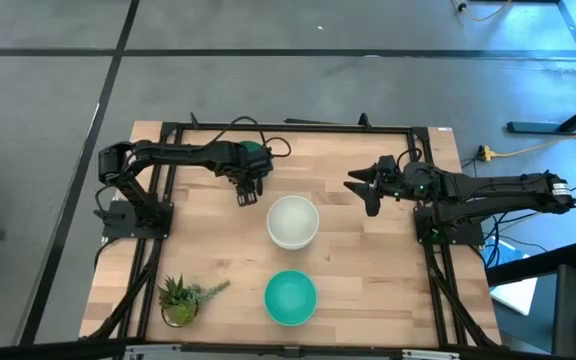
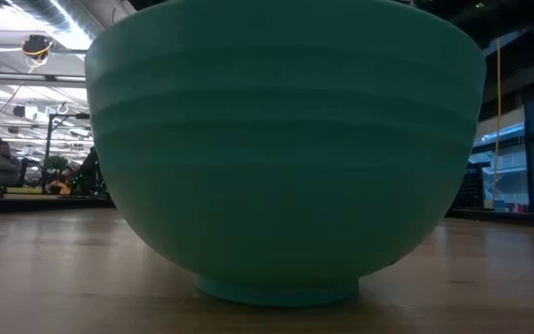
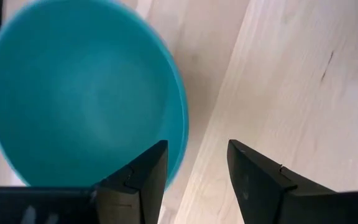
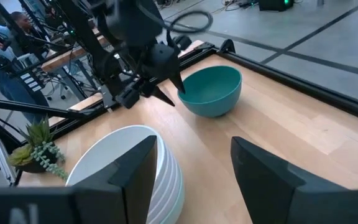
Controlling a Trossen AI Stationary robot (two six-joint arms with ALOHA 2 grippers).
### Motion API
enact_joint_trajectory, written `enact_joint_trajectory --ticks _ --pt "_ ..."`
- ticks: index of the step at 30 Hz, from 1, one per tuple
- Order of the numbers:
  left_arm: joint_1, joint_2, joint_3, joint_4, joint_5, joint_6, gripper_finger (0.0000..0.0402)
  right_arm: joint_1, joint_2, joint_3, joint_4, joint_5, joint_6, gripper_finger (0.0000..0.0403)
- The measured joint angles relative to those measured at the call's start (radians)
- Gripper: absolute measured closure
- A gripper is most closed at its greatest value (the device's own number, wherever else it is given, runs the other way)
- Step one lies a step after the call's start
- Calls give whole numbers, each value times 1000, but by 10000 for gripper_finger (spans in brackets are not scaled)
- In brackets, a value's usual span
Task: Nest bowls inside each other
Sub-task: Stack the blue bowl on the white bowl
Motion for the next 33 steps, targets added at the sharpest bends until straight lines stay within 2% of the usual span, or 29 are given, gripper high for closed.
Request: enact_joint_trajectory --ticks 6,25,29,33 --pt "3 15 -1 5 -52 1 240 0 0 0 9 0 3 196" --pt "44 88 0 30 -50 2 245 -2 0 0 22 0 10 196" --pt "45 89 0 34 -49 24 271 -2 0 0 23 0 -5 196" --pt "45 89 0 34 -49 27 321 -2 0 0 24 0 -8 196"
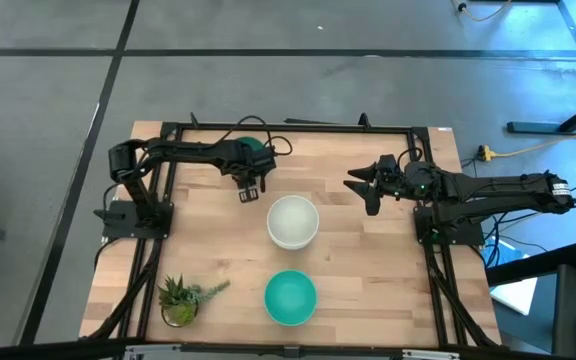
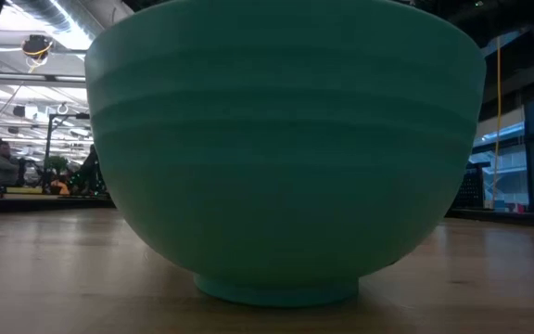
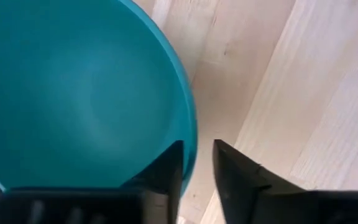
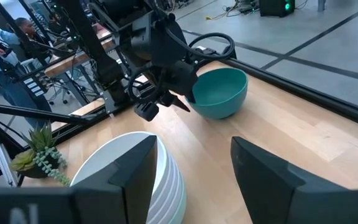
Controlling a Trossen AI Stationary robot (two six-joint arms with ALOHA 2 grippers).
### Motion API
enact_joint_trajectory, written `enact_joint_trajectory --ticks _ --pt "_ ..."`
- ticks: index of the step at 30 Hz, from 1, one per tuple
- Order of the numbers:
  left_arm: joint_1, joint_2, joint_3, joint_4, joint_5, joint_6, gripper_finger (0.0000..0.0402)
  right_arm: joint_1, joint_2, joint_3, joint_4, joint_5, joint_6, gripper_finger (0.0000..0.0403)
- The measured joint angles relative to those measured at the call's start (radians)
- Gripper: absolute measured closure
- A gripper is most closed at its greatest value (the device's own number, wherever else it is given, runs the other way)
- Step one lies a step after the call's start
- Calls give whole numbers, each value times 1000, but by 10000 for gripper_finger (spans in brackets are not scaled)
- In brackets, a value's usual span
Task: Nest bowls inside each other
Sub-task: Stack the blue bowl on the white bowl
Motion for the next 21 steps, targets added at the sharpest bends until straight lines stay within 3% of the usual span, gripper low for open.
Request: enact_joint_trajectory --ticks 5,14,21 --pt "0 0 0 3 0 0 390 0 0 0 1 0 -1 196" --pt "10 -2 1 -11 2 -1 396 0 0 0 1 0 -3 196" --pt "4 -3 70 -143 7 0 398 0 0 0 1 0 -7 196"
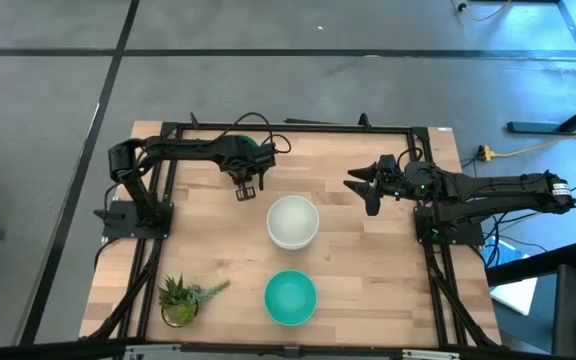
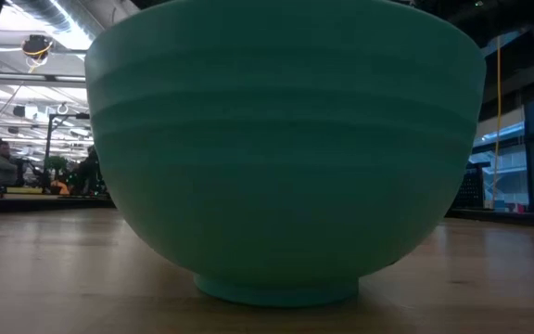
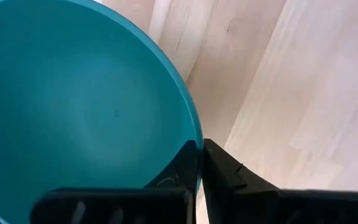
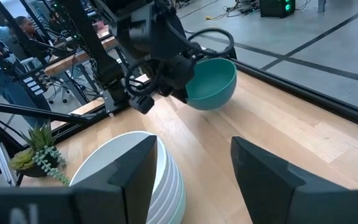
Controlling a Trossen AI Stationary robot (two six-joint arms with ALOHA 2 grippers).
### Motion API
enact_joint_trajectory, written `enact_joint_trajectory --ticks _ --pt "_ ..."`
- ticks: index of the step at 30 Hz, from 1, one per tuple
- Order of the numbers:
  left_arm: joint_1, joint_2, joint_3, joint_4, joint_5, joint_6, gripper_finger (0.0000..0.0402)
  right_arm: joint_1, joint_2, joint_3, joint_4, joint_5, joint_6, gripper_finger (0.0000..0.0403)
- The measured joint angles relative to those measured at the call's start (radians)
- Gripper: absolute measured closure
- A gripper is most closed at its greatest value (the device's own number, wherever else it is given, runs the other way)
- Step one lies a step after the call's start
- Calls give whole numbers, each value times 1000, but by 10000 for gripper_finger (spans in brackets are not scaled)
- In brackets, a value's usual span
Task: Nest bowls inside each other
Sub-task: Stack the blue bowl on the white bowl
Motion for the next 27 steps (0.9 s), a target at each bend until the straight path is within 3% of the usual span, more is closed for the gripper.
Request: enact_joint_trajectory --ticks 7,14,17,22,27 --pt "-22 -71 105 -51 50 34 399 0 0 0 0 0 -21 196" --pt "-6 -292 119 -4 99 27 399 0 0 0 0 0 -30 196" --pt "-9 -387 118 61 173 24 399 0 0 0 1 0 -46 196" --pt "-35 -497 118 175 390 24 399 0 0 0 1 0 -49 196" --pt "-135 -503 118 203 430 -23 399 0 0 0 1 0 -50 196"
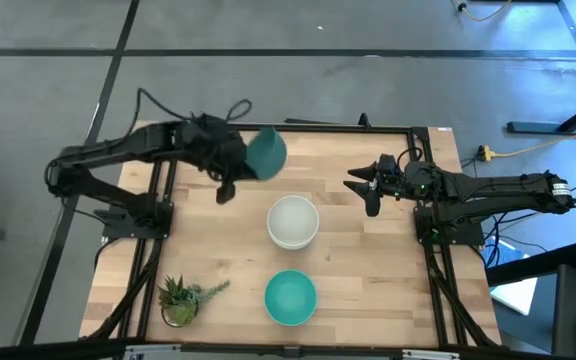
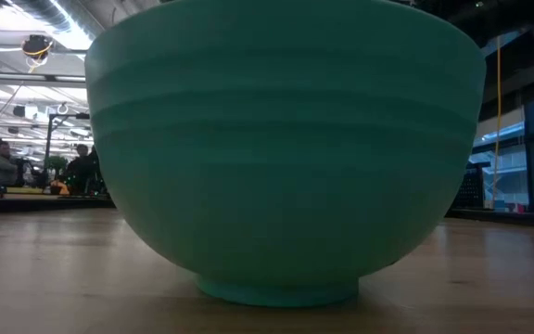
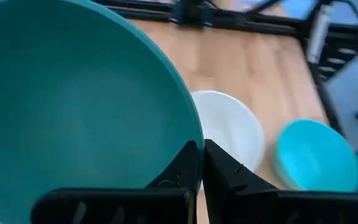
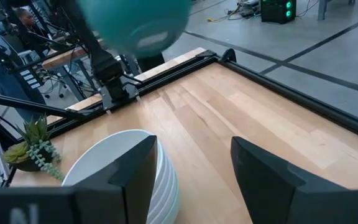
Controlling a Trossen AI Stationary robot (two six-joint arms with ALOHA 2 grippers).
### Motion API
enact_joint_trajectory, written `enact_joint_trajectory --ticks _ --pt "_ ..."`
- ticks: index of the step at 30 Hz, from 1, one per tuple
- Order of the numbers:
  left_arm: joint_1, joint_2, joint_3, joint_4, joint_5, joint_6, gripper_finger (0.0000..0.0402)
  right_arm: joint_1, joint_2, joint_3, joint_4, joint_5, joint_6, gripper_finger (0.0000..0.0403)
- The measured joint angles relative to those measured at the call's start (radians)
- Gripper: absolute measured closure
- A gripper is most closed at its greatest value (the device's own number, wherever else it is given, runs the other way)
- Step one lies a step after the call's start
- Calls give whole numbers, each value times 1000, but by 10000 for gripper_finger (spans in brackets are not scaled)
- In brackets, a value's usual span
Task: Nest bowls inside each other
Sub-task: Stack the blue bowl on the white bowl
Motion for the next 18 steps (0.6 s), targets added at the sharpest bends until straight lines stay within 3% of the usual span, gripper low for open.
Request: enact_joint_trajectory --ticks 6,12,18 --pt "-156 85 0 81 -53 -37 399 0 0 0 0 -8 -30 196" --pt "-236 163 0 152 -85 -132 399 0 0 0 -3 -64 -21 196" --pt "-326 235 -1 222 -206 -170 400 0 0 0 -5 -100 -19 196"
